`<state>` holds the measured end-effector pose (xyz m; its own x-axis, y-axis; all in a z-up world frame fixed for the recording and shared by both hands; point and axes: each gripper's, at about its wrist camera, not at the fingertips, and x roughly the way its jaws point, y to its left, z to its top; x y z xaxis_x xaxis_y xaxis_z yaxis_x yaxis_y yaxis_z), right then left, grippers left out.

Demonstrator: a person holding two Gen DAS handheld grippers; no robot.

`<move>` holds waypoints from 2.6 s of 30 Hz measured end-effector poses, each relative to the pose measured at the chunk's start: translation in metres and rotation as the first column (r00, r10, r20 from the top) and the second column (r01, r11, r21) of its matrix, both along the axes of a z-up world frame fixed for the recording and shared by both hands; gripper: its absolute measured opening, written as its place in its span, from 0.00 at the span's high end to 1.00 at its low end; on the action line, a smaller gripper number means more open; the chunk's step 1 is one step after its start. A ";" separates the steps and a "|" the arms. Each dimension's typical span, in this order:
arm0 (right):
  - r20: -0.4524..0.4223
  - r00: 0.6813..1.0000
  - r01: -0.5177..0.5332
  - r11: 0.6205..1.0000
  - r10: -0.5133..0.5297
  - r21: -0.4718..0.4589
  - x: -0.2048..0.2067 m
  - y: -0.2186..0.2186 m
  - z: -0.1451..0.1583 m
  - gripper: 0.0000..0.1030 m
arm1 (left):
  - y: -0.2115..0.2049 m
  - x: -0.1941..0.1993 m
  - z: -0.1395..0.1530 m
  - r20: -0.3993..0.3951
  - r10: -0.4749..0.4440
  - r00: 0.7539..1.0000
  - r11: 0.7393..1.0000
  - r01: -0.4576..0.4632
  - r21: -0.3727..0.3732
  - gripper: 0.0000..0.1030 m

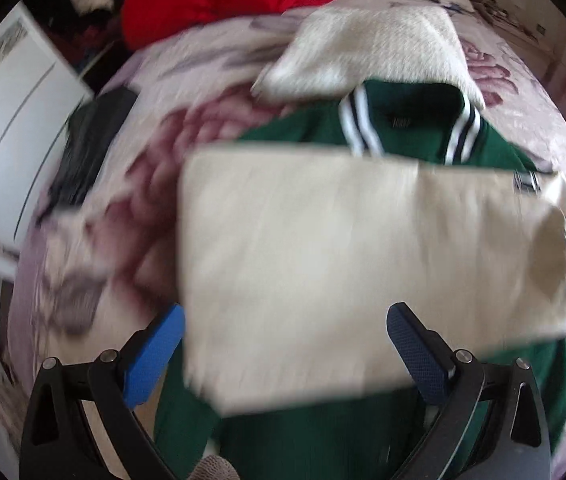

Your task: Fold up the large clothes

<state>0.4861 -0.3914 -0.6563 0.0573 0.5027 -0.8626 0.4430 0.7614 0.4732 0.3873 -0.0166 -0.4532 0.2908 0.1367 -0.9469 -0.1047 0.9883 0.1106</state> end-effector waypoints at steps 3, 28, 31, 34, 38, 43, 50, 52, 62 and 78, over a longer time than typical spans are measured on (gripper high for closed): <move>-0.070 0.997 0.032 0.999 -0.030 0.034 -0.081 -0.009 0.015 0.37 | 0.015 -0.052 0.009 -0.065 0.047 0.997 0.999 -0.048 -0.014 0.00; -0.263 0.843 0.523 0.829 -0.469 0.197 -0.521 0.284 -0.074 0.98 | 0.153 -0.315 -0.045 -0.295 0.270 0.917 0.949 -0.306 -0.081 0.00; -0.265 0.889 0.424 0.890 -0.373 0.169 -0.519 0.309 -0.066 0.98 | 0.165 -0.319 -0.047 -0.290 0.300 0.909 0.940 -0.333 -0.072 0.00; -0.346 0.899 0.347 0.920 -0.270 0.185 -0.521 0.331 -0.078 0.88 | 0.174 -0.320 -0.045 -0.276 0.330 0.903 0.929 -0.363 -0.075 0.00; -0.304 0.930 0.303 0.898 -0.206 0.319 -0.515 0.372 -0.084 0.23 | 0.183 -0.323 -0.042 -0.254 0.347 0.903 0.923 -0.377 -0.079 0.00; -0.180 0.977 0.159 0.957 -0.117 0.242 -0.472 0.416 -0.084 0.33 | 0.185 -0.325 -0.040 -0.245 0.343 0.907 0.927 -0.369 -0.068 0.00; -0.115 0.992 0.064 0.991 -0.050 0.118 -0.472 0.425 -0.032 0.90 | 0.186 -0.325 -0.038 -0.240 0.328 0.914 0.931 -0.355 -0.079 0.00; -0.119 0.993 0.022 0.999 -0.016 0.048 -0.471 0.417 -0.028 0.90 | 0.182 -0.323 -0.041 -0.241 0.315 0.918 0.938 -0.340 -0.071 0.00; -0.229 0.973 0.017 0.974 0.036 0.225 -0.448 0.401 -0.019 0.46 | 0.145 -0.291 -0.009 -0.139 0.195 0.971 0.975 -0.207 -0.075 0.00; 0.014 0.984 0.177 0.981 -0.177 -0.076 -0.283 0.047 0.053 0.46 | -0.064 -0.189 -0.041 -0.157 0.047 0.986 0.984 -0.072 -0.160 0.00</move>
